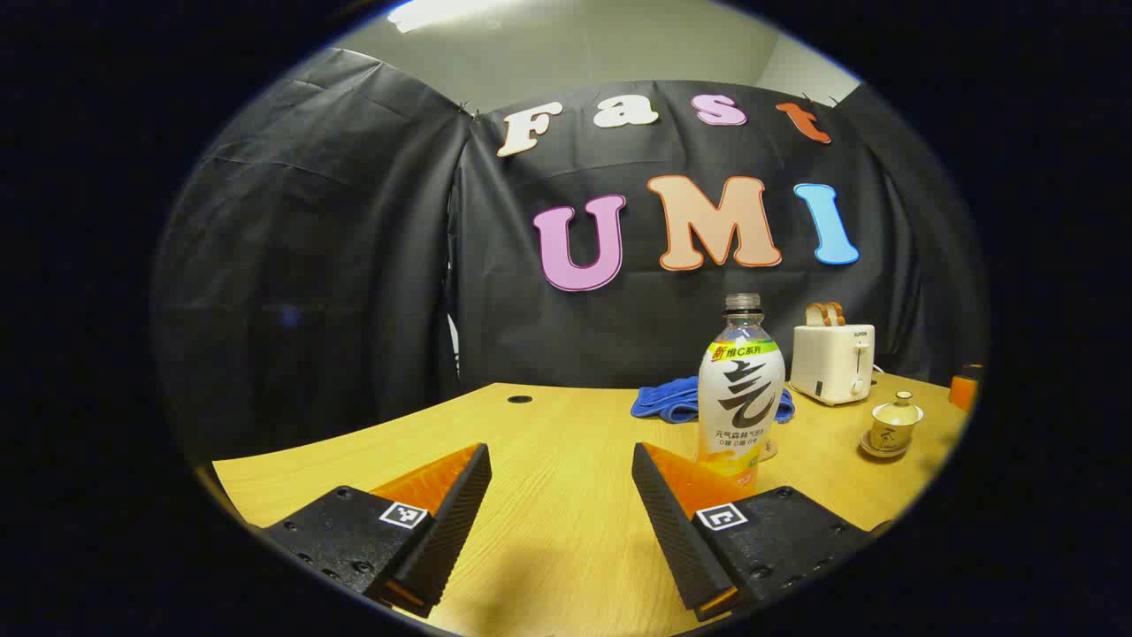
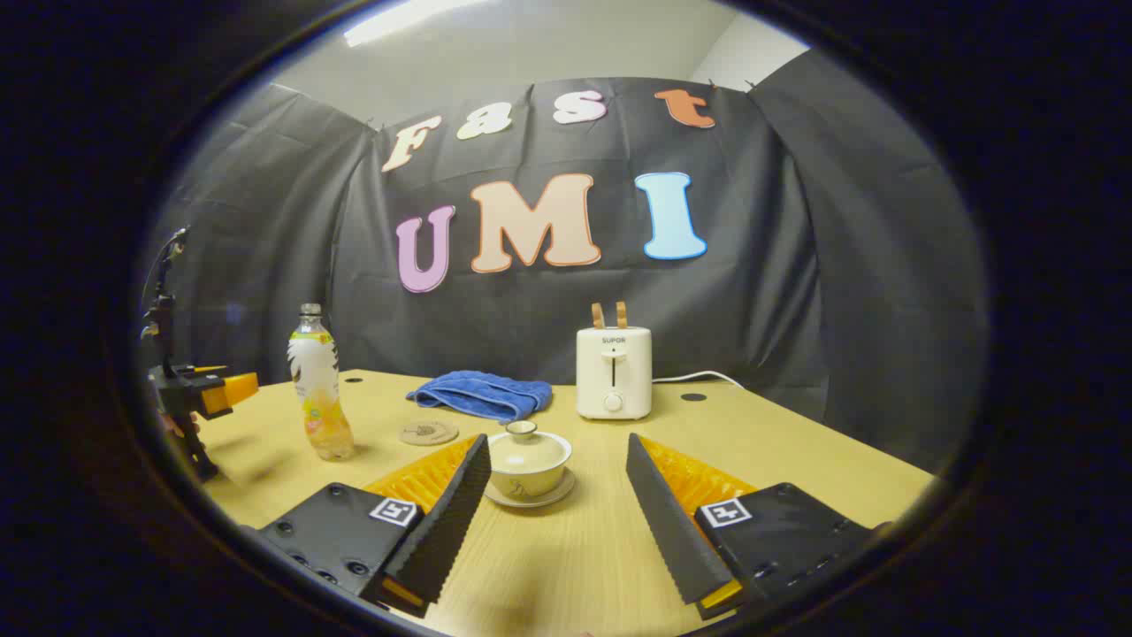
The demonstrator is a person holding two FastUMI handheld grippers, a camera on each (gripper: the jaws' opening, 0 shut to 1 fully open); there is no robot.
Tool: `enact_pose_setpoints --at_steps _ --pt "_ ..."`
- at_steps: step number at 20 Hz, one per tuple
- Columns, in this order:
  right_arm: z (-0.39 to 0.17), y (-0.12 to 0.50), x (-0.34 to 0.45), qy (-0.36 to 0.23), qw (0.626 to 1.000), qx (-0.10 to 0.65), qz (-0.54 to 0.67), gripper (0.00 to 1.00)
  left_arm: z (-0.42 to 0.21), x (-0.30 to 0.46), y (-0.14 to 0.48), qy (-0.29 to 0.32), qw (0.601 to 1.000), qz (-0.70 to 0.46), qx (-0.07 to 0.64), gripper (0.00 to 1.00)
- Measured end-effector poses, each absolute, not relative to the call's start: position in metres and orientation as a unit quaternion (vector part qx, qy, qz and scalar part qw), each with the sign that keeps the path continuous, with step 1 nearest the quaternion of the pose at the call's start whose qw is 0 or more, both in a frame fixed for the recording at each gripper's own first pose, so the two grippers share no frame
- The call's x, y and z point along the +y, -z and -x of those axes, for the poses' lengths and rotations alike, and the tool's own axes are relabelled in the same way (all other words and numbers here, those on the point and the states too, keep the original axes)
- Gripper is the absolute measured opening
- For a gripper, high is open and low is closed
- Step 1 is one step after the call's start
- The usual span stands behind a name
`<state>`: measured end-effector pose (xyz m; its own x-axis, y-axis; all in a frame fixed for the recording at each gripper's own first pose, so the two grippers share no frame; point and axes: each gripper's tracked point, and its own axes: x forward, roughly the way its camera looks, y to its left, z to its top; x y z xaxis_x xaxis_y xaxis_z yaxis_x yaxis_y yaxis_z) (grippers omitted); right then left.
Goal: Open the teacup lid with one hand, grasp the water bottle and pour water into the teacup with the other hand; after pouring, place the water bottle on the coaster and then close the teacup lid.
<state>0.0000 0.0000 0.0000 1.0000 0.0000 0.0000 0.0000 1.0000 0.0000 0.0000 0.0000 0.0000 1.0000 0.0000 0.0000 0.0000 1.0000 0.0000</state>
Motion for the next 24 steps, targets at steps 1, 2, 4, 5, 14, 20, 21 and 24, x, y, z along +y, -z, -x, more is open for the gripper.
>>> enact_pose_setpoints --at_steps 1,2,4,5,14,20,21,24 --pt "0.0005 -0.0005 -0.0001 0.000 1.000 -0.001 0.001 0.94 -0.0004 0.0004 -0.0001 0.000 1.000 0.000 0.000 0.94" --pt "0.0009 -0.0004 0.0000 0.000 1.000 0.000 0.000 0.94 -0.0004 0.0002 0.0005 0.000 1.000 0.000 0.000 0.94" --pt "0.0005 0.0002 0.0001 0.000 1.000 0.000 0.000 0.94 -0.0005 0.0010 0.0003 -0.002 1.000 0.000 0.000 0.94" --pt "0.0002 -0.0004 0.0004 0.000 1.000 0.000 0.000 0.94 -0.0001 0.0021 0.0012 -0.004 1.000 0.000 -0.001 0.94" --pt "0.0002 0.0002 0.0002 0.000 1.000 0.000 0.000 0.94 -0.0004 0.0024 0.0014 -0.006 1.000 0.000 0.000 0.94" --pt "0.0001 0.0002 0.0003 0.000 1.000 0.000 0.000 0.94 -0.0007 0.0025 0.0008 -0.006 1.000 0.000 0.000 0.94" --pt "0.0002 0.0003 0.0004 0.000 1.000 0.000 0.000 0.94 -0.0005 0.0027 0.0012 -0.006 1.000 0.000 0.000 0.94" --pt "0.0004 -0.0002 0.0004 0.000 1.000 0.000 0.000 0.94 -0.0013 0.0032 0.0016 -0.006 1.000 0.000 0.000 0.94"
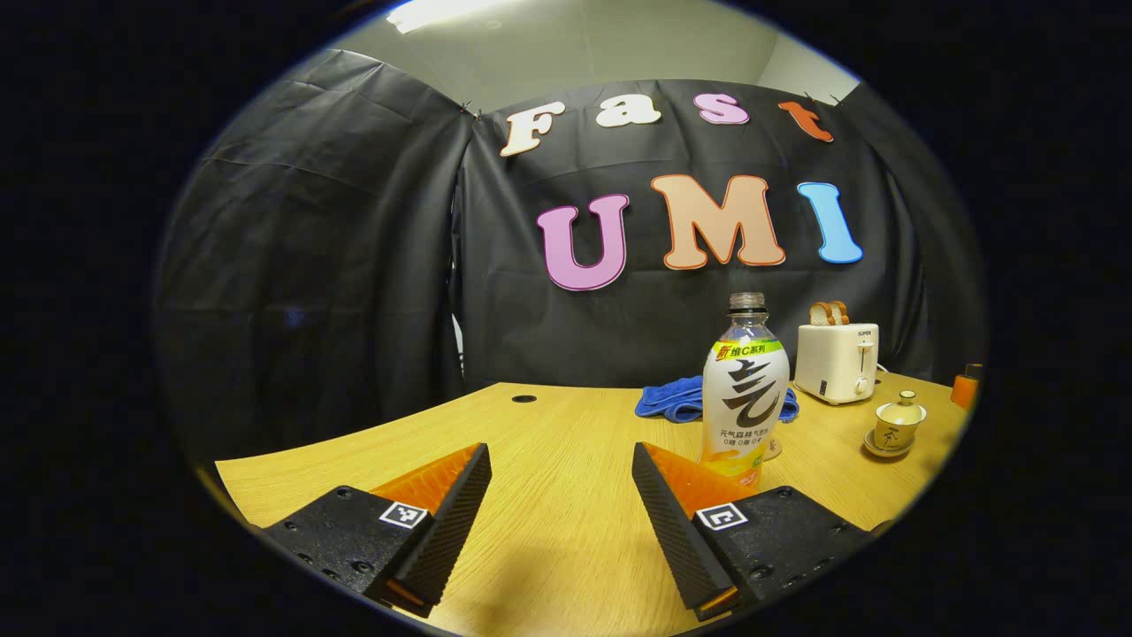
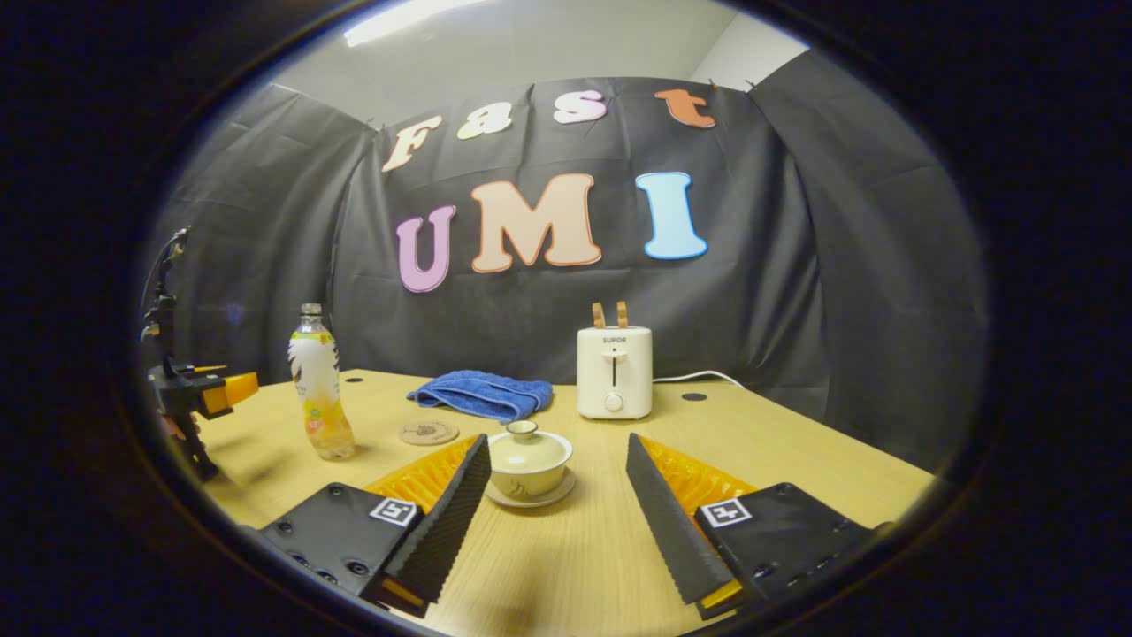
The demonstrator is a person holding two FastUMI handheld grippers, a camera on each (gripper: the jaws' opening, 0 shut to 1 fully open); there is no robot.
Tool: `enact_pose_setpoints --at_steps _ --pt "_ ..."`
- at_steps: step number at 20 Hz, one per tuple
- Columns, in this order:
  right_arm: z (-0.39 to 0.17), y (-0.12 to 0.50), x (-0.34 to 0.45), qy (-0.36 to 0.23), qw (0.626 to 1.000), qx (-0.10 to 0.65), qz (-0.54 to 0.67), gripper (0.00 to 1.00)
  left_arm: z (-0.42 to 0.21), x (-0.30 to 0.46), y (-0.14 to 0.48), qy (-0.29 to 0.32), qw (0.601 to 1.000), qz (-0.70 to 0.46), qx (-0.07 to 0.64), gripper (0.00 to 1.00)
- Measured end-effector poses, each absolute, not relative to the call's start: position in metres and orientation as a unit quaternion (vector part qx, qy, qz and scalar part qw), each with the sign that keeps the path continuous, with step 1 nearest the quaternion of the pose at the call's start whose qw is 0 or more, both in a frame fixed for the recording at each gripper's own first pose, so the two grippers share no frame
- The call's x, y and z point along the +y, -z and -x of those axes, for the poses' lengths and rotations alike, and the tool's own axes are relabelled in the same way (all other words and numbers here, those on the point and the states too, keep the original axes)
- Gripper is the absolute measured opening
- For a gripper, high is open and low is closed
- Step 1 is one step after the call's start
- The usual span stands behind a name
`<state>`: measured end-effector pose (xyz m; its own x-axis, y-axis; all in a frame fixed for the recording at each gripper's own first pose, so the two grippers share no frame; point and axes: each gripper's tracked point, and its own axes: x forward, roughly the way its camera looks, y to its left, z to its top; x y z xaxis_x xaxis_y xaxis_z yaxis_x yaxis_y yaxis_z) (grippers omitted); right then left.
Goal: Open the teacup lid with one hand, grasp the water bottle and pour water into the teacup with the other hand; after pouring, place the water bottle on the coaster and then close the teacup lid.
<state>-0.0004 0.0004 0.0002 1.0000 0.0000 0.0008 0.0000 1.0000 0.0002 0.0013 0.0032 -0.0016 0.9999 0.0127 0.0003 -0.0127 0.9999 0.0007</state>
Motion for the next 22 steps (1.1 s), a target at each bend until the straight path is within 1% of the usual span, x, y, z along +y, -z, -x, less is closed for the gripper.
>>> enact_pose_setpoints --at_steps 7,8,9,10,17,22 --pt "-0.004 0.001 0.003 -0.006 1.000 0.002 0.000 0.94 -0.001 0.003 0.001 -0.005 1.000 0.000 0.000 0.94" --pt "-0.006 0.001 0.002 -0.005 1.000 0.002 -0.001 0.99 0.000 0.003 0.001 -0.004 1.000 0.000 0.000 0.94" --pt "-0.008 0.002 0.005 -0.010 1.000 0.003 0.000 1.00 0.000 0.002 0.001 -0.003 1.000 0.000 -0.001 0.94" --pt "-0.010 0.002 0.008 -0.016 1.000 0.004 0.000 0.94 0.000 0.002 0.002 -0.003 1.000 0.000 -0.001 0.94" --pt "-0.037 0.006 0.028 -0.047 0.999 0.014 0.000 0.94 0.001 0.002 0.001 -0.002 1.000 0.000 -0.001 0.94" --pt "-0.065 0.013 0.047 -0.069 0.997 0.039 0.001 0.94 0.000 0.002 0.002 -0.002 1.000 0.000 0.000 0.94"
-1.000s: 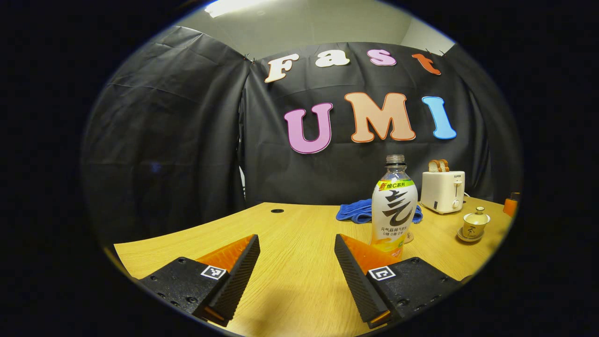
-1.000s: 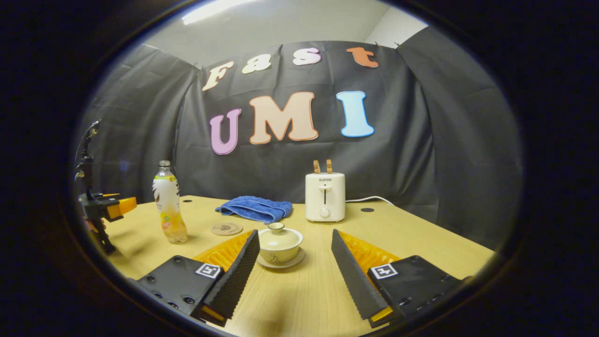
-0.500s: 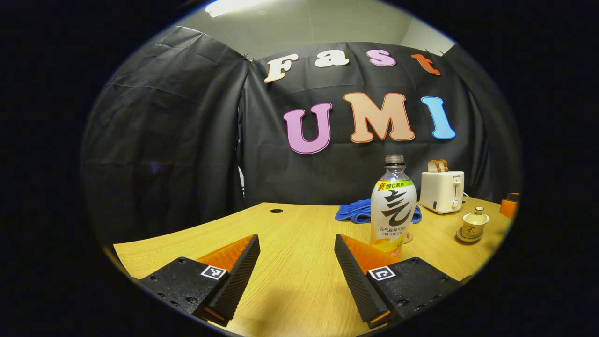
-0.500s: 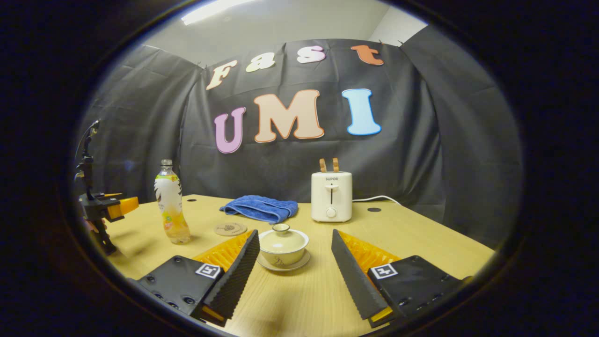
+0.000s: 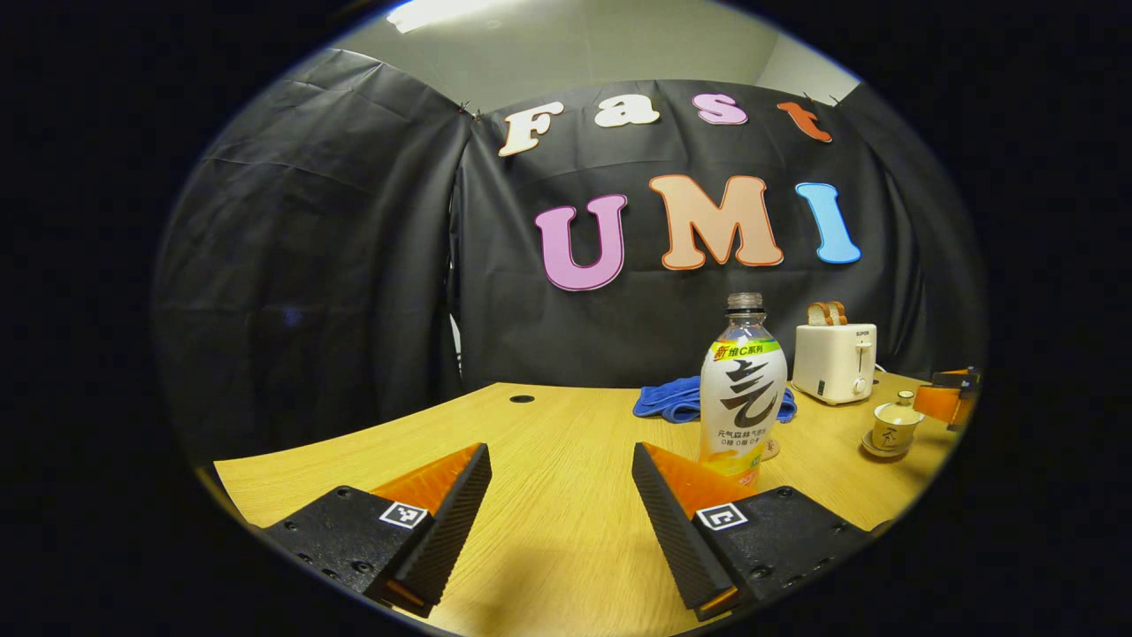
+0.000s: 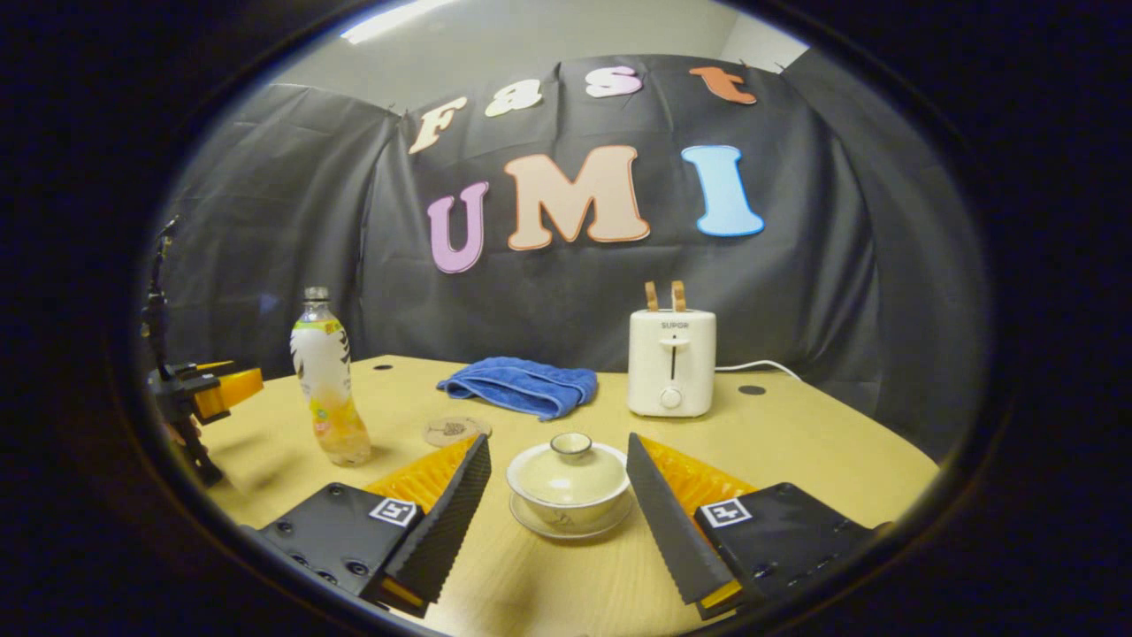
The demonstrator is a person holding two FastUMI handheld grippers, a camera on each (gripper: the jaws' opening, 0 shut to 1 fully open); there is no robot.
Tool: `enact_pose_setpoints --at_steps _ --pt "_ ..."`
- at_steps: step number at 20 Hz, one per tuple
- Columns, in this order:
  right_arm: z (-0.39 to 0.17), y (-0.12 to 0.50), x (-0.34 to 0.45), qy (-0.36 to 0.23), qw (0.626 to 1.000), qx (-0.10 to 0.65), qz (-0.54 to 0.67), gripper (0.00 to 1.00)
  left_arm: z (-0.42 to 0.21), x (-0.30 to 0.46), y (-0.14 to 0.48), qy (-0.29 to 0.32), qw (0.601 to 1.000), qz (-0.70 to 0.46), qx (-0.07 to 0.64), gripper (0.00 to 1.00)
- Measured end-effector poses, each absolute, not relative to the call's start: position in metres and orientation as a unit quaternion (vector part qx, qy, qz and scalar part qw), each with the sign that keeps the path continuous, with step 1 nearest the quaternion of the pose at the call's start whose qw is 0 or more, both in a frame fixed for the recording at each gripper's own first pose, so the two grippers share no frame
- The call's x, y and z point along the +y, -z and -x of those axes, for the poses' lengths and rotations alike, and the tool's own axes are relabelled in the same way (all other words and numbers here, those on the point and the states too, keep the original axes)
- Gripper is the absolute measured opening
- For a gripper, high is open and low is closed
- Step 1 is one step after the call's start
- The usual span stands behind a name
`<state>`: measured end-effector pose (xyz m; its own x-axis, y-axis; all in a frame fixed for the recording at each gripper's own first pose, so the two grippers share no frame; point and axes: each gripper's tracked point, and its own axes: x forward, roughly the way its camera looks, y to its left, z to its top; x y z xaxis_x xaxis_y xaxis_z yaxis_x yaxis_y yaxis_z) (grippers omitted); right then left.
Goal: Open the teacup lid with one hand, grasp the water bottle and pour water into the teacup with the other hand; after pouring, place the water bottle on the coaster and then close the teacup lid.
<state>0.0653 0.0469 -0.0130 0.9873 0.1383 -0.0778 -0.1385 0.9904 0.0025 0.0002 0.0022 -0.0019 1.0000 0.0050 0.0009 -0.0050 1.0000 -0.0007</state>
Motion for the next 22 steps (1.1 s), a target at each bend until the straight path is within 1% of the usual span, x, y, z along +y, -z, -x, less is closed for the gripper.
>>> enact_pose_setpoints --at_steps 3,7,12,16,17,19,22 --pt "-0.085 0.014 0.048 -0.062 0.997 0.042 0.000 0.96 -0.001 0.002 0.002 -0.003 1.000 0.000 0.000 0.94" --pt "-0.102 0.023 0.051 -0.054 0.996 0.069 0.005 1.00 0.000 0.001 0.002 -0.001 1.000 0.001 0.000 0.94" --pt "-0.112 0.031 0.053 -0.054 0.994 0.097 0.009 0.70 0.000 0.002 0.002 0.000 1.000 0.000 -0.001 0.94" --pt "-0.113 0.029 0.052 -0.054 0.994 0.092 0.016 0.46 0.000 0.001 0.002 0.001 1.000 0.000 0.000 0.94" --pt "-0.111 0.026 0.050 -0.050 0.995 0.087 0.017 0.46 0.000 0.001 0.002 0.001 1.000 0.000 0.000 0.94" --pt "-0.113 0.028 0.049 -0.048 0.995 0.090 0.013 0.31 -0.001 0.001 0.002 0.002 1.000 0.000 -0.001 0.94" --pt "-0.112 0.025 0.050 -0.052 0.995 0.079 0.009 0.33 0.000 -0.001 0.002 0.005 1.000 0.001 -0.001 0.94"
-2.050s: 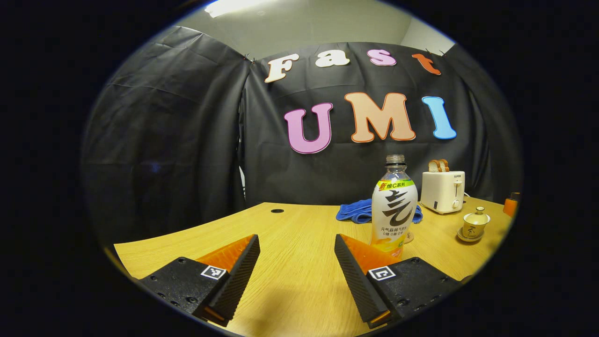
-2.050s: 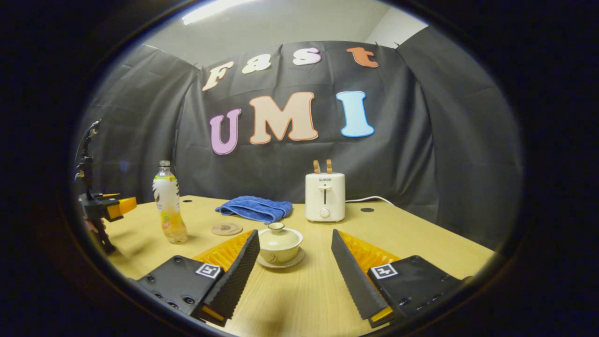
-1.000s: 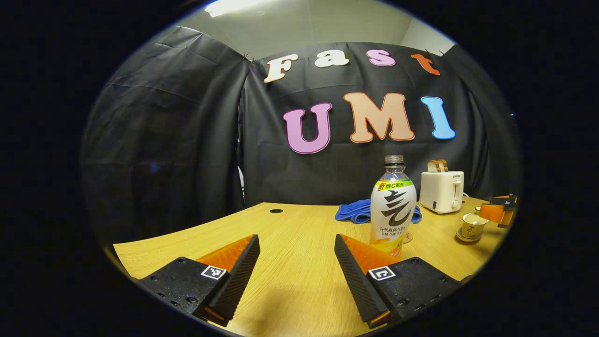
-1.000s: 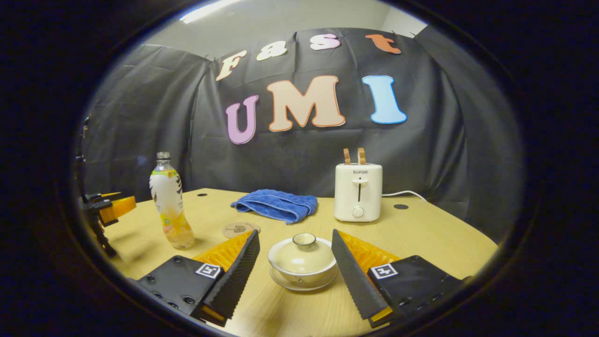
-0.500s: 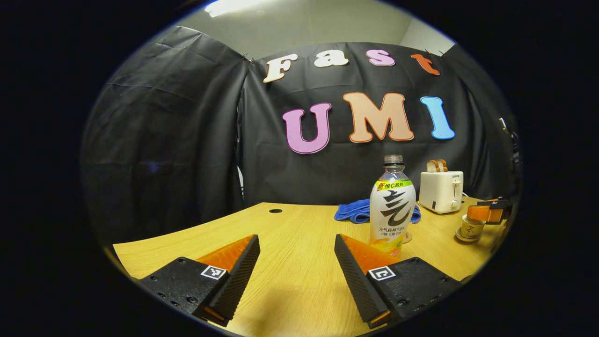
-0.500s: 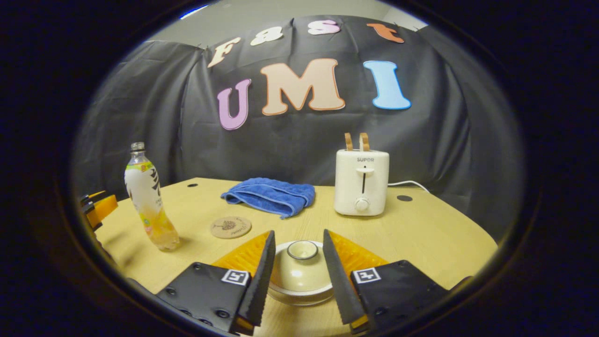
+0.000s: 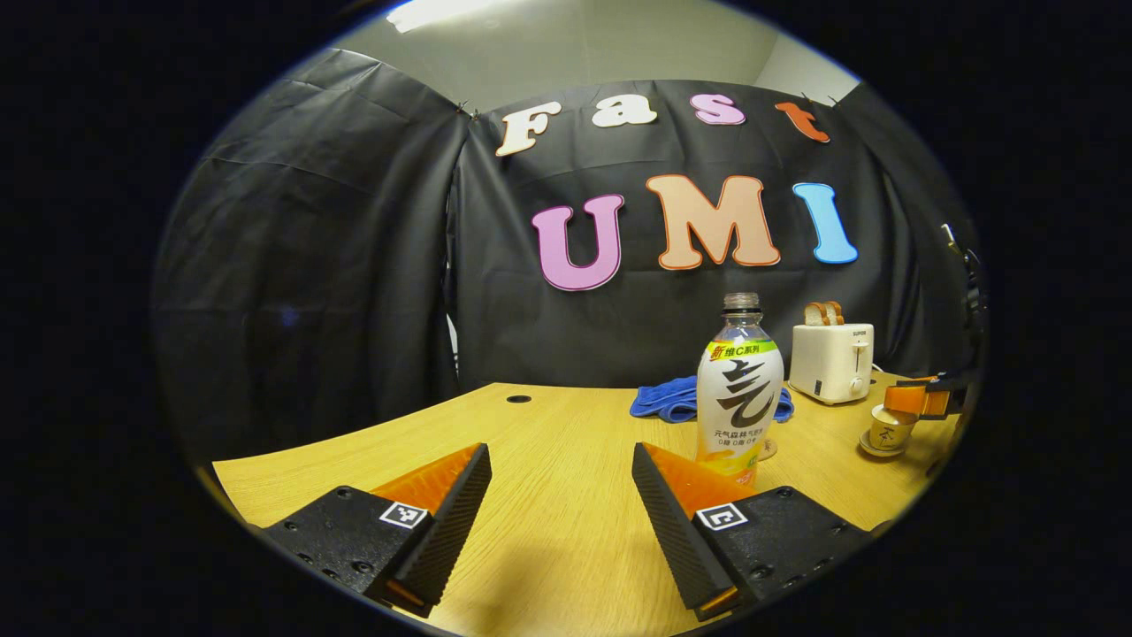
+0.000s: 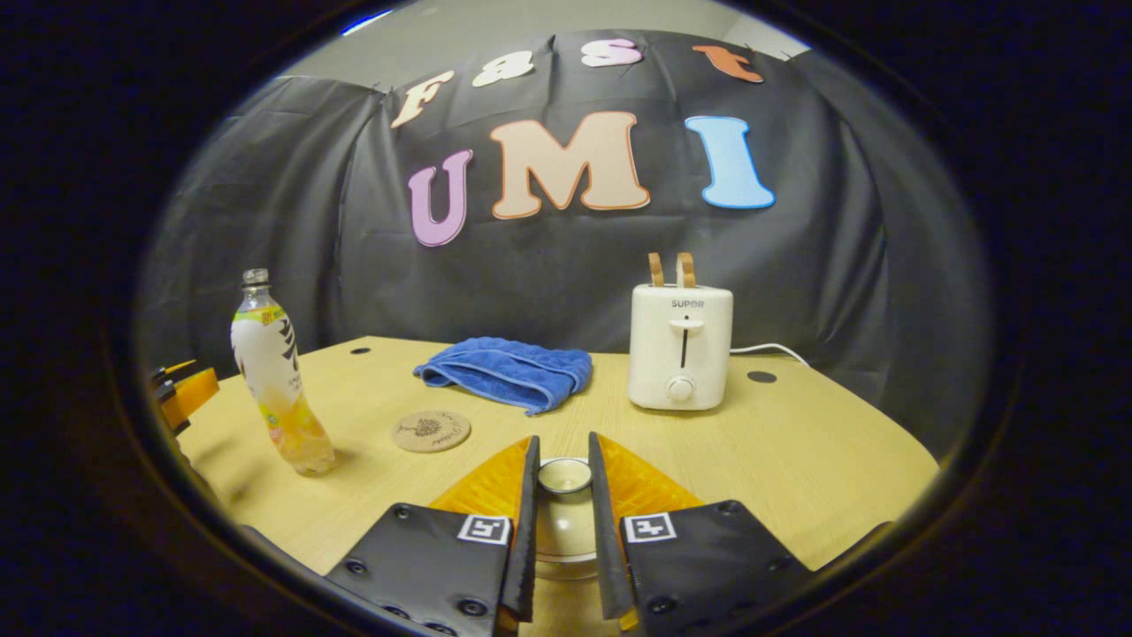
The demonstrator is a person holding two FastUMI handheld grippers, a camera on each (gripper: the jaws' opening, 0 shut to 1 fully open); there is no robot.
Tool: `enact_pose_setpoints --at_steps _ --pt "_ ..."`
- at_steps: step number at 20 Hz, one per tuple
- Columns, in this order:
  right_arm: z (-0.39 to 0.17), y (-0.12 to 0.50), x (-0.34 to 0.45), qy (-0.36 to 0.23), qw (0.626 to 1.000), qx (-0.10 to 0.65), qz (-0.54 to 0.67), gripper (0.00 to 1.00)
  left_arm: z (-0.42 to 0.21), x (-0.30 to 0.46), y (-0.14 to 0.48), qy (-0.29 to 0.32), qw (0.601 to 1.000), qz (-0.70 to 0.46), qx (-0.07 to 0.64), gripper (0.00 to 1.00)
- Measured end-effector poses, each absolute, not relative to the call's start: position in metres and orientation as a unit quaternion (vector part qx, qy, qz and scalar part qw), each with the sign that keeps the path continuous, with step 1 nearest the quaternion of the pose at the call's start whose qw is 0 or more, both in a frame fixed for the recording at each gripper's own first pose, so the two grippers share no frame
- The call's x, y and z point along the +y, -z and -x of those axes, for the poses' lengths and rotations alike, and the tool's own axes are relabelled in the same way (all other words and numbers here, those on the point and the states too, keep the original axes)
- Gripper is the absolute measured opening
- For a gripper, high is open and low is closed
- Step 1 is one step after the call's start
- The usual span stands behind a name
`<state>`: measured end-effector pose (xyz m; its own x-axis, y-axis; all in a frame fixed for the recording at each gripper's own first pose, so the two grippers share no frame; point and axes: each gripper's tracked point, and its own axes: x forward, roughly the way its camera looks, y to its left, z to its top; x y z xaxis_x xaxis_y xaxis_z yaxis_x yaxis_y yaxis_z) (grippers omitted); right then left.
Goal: Open the teacup lid with one hand, grasp the water bottle and pour water into the teacup with the other hand; after pouring, place the water bottle on the coaster and then close the teacup lid.
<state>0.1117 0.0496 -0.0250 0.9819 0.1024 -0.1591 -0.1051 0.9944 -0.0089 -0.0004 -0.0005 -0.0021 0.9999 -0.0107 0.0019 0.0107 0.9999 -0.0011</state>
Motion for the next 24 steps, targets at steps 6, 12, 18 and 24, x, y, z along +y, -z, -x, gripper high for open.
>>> enact_pose_setpoints --at_steps 6,12,18,24 --pt "-0.095 0.017 0.052 -0.067 0.996 0.052 0.011 0.31 -0.001 -0.015 0.001 0.040 0.999 0.001 -0.003 0.94" --pt "-0.070 0.007 0.040 -0.061 0.998 0.020 0.000 0.31 0.000 -0.051 0.001 0.139 0.990 0.000 -0.003 0.94" --pt "-0.055 0.003 0.027 -0.048 0.999 0.004 -0.001 0.31 -0.005 -0.086 0.002 0.207 0.978 0.006 0.001 0.94" --pt "-0.046 0.001 0.015 -0.037 0.999 0.003 -0.001 0.33 -0.024 -0.115 0.010 0.236 0.971 0.000 0.024 0.93"
